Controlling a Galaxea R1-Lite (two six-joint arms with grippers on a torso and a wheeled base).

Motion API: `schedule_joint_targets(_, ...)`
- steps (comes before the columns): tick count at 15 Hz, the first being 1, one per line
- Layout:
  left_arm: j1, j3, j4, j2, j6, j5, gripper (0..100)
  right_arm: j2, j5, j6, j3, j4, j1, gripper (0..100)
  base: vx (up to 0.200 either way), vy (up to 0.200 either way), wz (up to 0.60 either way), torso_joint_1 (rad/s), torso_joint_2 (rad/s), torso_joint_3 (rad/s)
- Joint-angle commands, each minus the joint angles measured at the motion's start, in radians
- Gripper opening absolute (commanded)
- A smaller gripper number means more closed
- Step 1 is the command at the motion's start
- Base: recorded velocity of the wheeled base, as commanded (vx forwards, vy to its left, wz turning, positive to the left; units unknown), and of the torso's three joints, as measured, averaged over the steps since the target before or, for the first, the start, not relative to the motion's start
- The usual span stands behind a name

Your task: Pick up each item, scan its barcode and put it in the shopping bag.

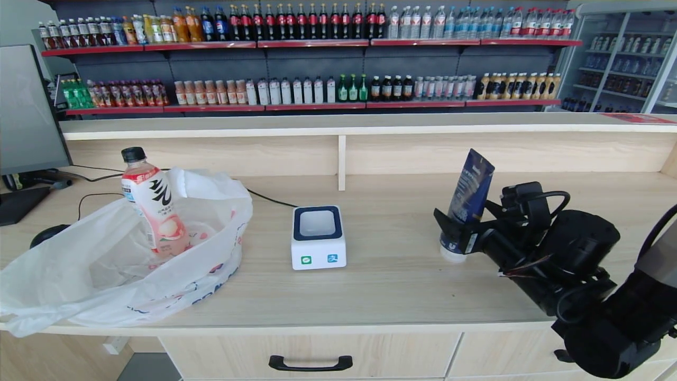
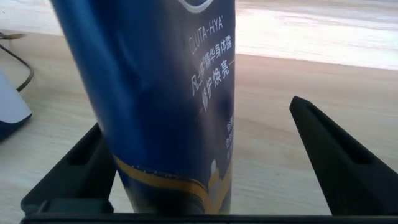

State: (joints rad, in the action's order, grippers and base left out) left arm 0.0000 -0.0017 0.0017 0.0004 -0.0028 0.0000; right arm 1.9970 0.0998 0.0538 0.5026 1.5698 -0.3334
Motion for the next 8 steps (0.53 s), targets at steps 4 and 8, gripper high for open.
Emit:
schedule_joint_targets(4, 0.0, 0.0, 0.0, 0.0, 0.0, 0.0, 100, 0.009, 0.003, -0.002, 0.01, 0.001, -0.009, 100, 0.0, 0.0, 0.0, 0.0, 0.0, 0.0)
schedule_joint_targets(8, 0.0, 0.0, 0.0, 0.0, 0.0, 0.0, 100, 0.0, 0.003, -0.012, 0.011, 0.001, -0.01, 0, 0.0, 0.0, 0.0, 0.0, 0.0, 0.0)
